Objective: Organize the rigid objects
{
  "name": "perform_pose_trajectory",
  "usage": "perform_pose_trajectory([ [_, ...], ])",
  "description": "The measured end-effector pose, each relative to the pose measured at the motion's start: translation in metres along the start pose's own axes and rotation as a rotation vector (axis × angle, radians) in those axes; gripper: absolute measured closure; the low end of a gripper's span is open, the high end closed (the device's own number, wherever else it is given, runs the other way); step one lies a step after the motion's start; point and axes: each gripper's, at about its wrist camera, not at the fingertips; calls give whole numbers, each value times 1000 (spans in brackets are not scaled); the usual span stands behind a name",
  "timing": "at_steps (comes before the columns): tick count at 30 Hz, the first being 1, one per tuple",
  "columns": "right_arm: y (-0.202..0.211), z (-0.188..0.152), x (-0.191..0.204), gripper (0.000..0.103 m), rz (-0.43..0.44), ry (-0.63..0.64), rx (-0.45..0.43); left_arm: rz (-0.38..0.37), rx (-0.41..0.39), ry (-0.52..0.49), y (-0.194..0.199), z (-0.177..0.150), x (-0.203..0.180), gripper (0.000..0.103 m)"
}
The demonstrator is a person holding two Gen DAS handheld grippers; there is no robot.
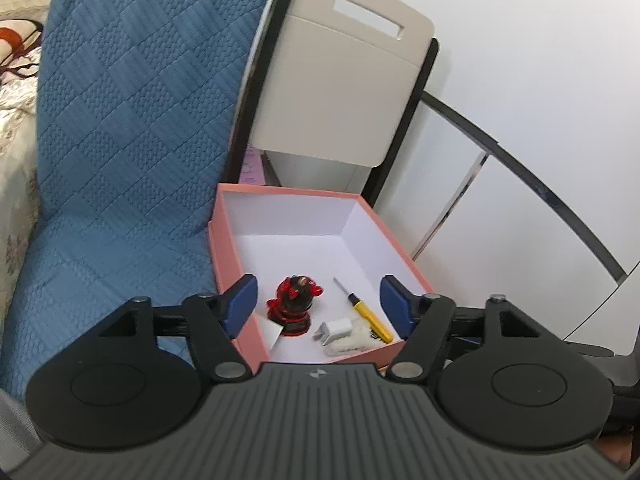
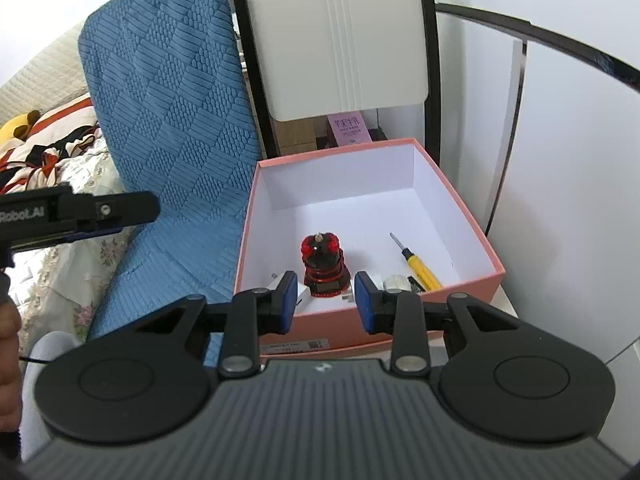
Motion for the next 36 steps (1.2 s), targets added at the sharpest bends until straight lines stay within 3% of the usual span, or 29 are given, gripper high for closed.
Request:
perform_pose_trajectory([
  [3,-3,-4,0,68,-14,-1,9,7,6,19,3,-4,5,12],
  [4,-5,-4,-1,63,-6,-2,18,8,0,22,5,-5,7,9],
  [5,-7,-4,-2,44,2,-3,27,13,-4,20,6,-6,7,8],
  [6,-8,-3,-2,32,-2,-9,27,18,-3,18,6,-6,8,8],
  [7,-8,-3,-3,12,-10,-12,23,24,-1,17,5,-6,8,7],
  [8,-8,-2,-2,2,-14,-8,17,30,4,16,5,-6,9,4],
  [9,-8,-2,-1,0,-20,-3,10,41,7,15,4,-6,9,2],
  [15,-10,0,-2,0,-50,1,4,85,13,5,1,-6,11,0],
  [20,-9,0,1,0,-59,5,0,78,40,51,-2,-8,18,0],
  [36,-11,2,7,0,-49,31,6,152,45,8,-1,-8,15,0],
])
Point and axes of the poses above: each gripper's, at about its wrist camera, not at the fingertips, and y roughly against the way its jaws point, x to its left, z to its top, and after that the axes turned 5 degrees about -y, right-handed
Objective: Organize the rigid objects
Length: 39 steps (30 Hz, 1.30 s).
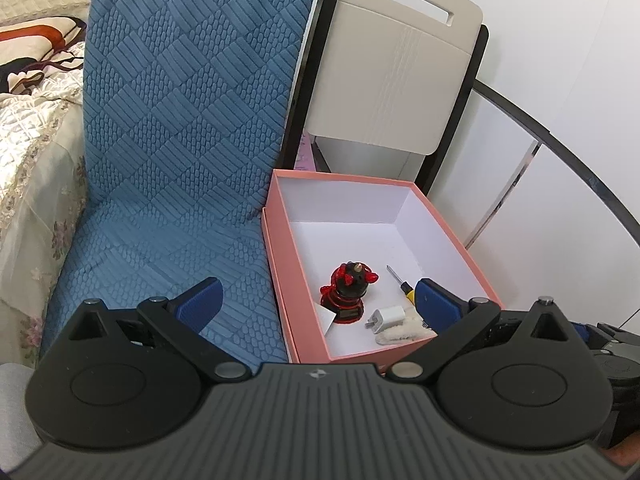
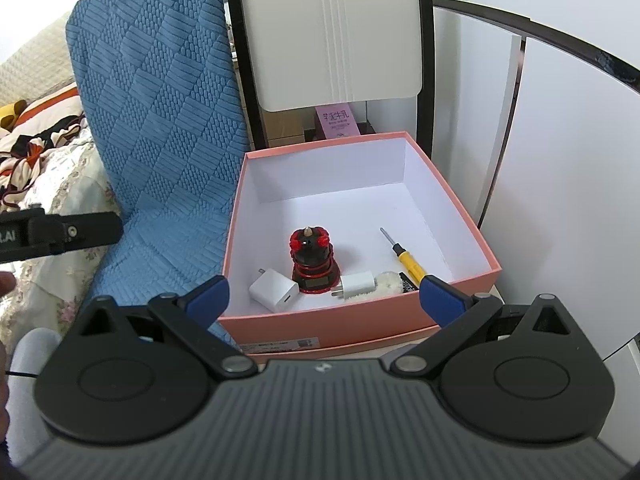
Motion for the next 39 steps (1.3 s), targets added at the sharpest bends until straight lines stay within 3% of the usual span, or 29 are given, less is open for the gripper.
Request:
perform_pose_trajectory([
  [39,-3,-2,-3,0,-4,-11,21,-31,15,-12,-1,-1,-5,0],
])
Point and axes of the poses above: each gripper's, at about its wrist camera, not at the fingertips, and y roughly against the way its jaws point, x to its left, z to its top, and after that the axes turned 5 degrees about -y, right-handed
